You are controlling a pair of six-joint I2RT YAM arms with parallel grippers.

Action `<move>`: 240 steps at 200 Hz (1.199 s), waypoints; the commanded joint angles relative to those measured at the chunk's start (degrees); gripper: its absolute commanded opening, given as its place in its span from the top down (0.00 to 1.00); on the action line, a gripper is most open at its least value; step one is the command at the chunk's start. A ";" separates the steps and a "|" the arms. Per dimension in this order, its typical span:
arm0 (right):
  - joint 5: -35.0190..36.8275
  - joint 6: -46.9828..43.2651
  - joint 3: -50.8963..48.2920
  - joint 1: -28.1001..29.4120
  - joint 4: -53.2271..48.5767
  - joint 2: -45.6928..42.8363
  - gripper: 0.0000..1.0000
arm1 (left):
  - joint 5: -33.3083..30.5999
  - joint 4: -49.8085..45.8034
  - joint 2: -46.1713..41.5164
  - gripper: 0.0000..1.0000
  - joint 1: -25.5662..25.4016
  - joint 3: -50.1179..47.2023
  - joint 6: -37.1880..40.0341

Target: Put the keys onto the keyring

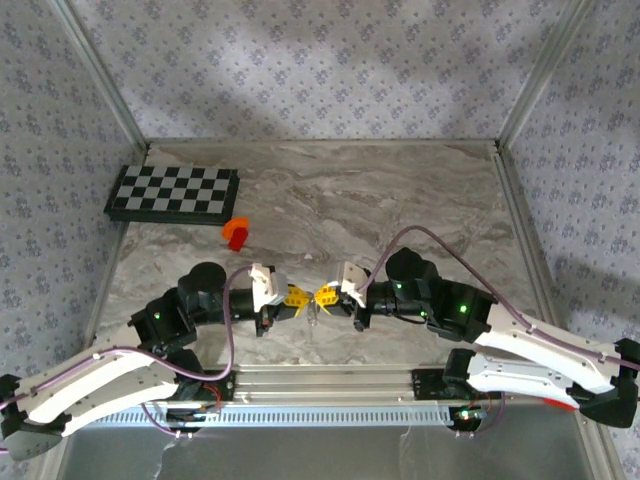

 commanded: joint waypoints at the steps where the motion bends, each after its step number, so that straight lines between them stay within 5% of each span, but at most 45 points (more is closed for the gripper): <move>1: -0.66 -0.35 1.62 0.90 1.13 0.12 1.00 | -0.49 0.03 0.40 1.00 -0.30 2.72 1.11; 240: 4.69 -5.31 3.55 4.66 -3.75 2.93 1.00 | -2.14 -6.65 4.74 1.00 -0.34 8.85 2.54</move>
